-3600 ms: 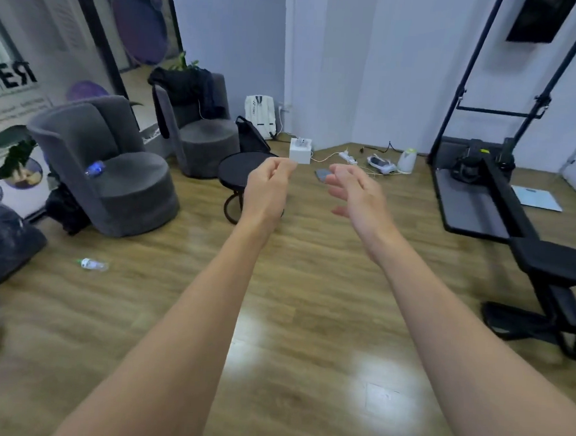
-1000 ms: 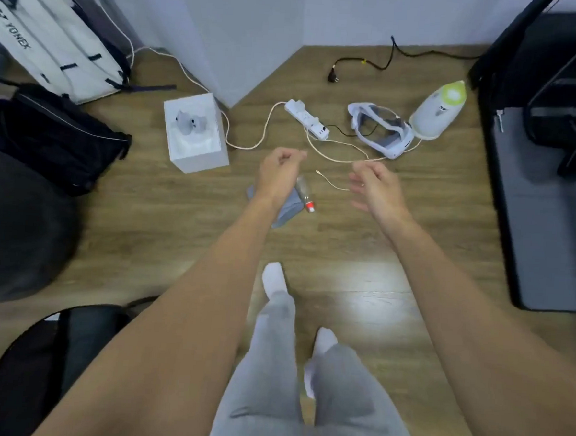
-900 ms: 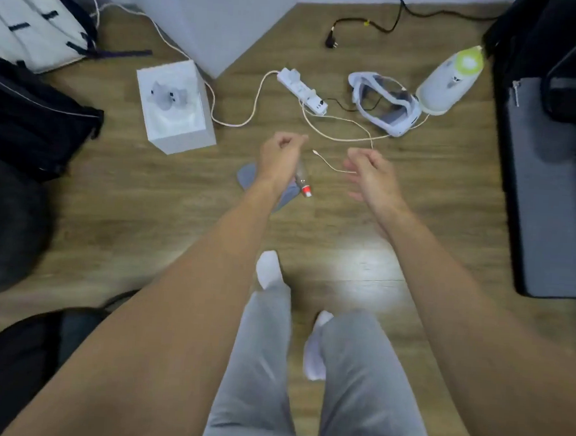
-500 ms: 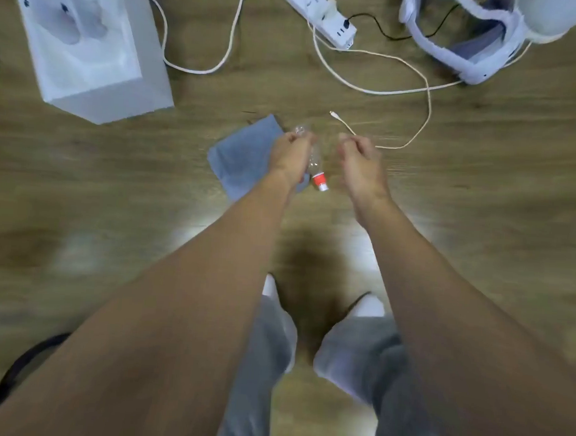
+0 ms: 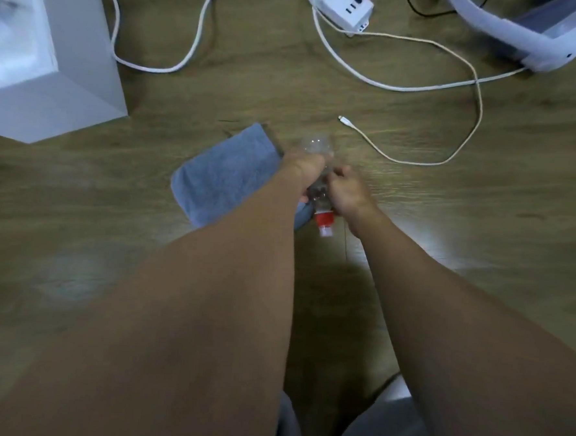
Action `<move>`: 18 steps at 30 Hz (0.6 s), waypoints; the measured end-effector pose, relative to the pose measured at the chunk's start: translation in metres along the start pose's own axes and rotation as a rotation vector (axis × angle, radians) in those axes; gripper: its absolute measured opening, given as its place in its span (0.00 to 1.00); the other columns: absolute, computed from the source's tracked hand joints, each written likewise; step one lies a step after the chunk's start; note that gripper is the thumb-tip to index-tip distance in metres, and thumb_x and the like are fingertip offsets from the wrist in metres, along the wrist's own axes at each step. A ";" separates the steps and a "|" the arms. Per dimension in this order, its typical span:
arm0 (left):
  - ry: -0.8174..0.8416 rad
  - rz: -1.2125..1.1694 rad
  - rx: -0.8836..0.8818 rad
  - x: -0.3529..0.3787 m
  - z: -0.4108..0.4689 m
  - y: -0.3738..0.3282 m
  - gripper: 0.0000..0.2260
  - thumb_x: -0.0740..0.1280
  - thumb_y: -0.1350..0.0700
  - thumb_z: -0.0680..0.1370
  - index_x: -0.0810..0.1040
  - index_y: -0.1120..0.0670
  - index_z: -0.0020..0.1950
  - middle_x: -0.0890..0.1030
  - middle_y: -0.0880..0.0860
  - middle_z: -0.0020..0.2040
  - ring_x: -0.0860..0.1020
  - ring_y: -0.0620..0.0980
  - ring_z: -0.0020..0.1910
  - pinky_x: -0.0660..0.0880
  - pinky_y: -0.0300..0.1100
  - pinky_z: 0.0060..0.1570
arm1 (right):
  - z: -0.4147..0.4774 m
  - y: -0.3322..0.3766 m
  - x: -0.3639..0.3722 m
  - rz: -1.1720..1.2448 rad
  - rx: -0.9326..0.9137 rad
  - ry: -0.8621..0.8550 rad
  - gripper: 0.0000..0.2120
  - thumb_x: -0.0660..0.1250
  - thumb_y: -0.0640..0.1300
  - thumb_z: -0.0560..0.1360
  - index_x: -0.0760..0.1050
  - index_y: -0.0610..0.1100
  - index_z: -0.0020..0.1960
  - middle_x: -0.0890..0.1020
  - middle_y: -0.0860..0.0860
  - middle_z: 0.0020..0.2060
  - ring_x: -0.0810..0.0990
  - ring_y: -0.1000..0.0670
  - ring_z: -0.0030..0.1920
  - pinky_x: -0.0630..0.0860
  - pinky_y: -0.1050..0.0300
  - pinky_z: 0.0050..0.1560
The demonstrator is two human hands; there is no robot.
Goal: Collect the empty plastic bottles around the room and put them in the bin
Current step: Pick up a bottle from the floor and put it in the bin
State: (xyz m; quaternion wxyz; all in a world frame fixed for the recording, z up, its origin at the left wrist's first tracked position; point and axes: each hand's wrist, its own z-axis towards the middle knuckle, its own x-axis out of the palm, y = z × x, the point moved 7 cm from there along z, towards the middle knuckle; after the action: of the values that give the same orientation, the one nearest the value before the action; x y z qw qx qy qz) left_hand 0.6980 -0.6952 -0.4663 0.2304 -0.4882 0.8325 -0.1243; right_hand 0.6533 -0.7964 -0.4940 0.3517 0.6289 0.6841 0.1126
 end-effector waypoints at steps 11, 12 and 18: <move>-0.001 -0.074 0.076 -0.058 -0.174 -0.059 0.23 0.69 0.44 0.77 0.70 0.55 0.66 0.77 0.57 0.61 0.80 0.58 0.55 0.82 0.53 0.47 | -0.182 0.093 -0.092 0.060 -0.086 0.052 0.19 0.72 0.41 0.73 0.72 0.43 0.62 0.80 0.51 0.46 0.77 0.50 0.41 0.72 0.58 0.34; 0.004 -0.101 0.109 -0.065 -0.205 -0.077 0.21 0.70 0.45 0.76 0.71 0.53 0.64 0.78 0.56 0.61 0.80 0.57 0.56 0.82 0.54 0.50 | -0.211 0.113 -0.107 0.079 -0.097 0.064 0.20 0.73 0.42 0.73 0.72 0.45 0.62 0.81 0.50 0.48 0.77 0.51 0.41 0.73 0.58 0.36; -0.004 -0.068 0.304 -0.103 -0.411 -0.212 0.10 0.70 0.49 0.76 0.75 0.51 0.39 0.80 0.54 0.38 0.77 0.51 0.31 0.71 0.35 0.22 | -0.385 0.243 -0.237 0.277 -0.196 -0.099 0.14 0.70 0.48 0.77 0.75 0.47 0.60 0.81 0.51 0.43 0.80 0.54 0.36 0.76 0.62 0.32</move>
State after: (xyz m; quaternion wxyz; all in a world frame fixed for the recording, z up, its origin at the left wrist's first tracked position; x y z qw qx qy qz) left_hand 0.6936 -0.7170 0.0065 0.2989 -0.4758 0.7867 -0.2556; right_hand 0.5947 -0.8633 0.0110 0.4258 0.6846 0.5586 0.1947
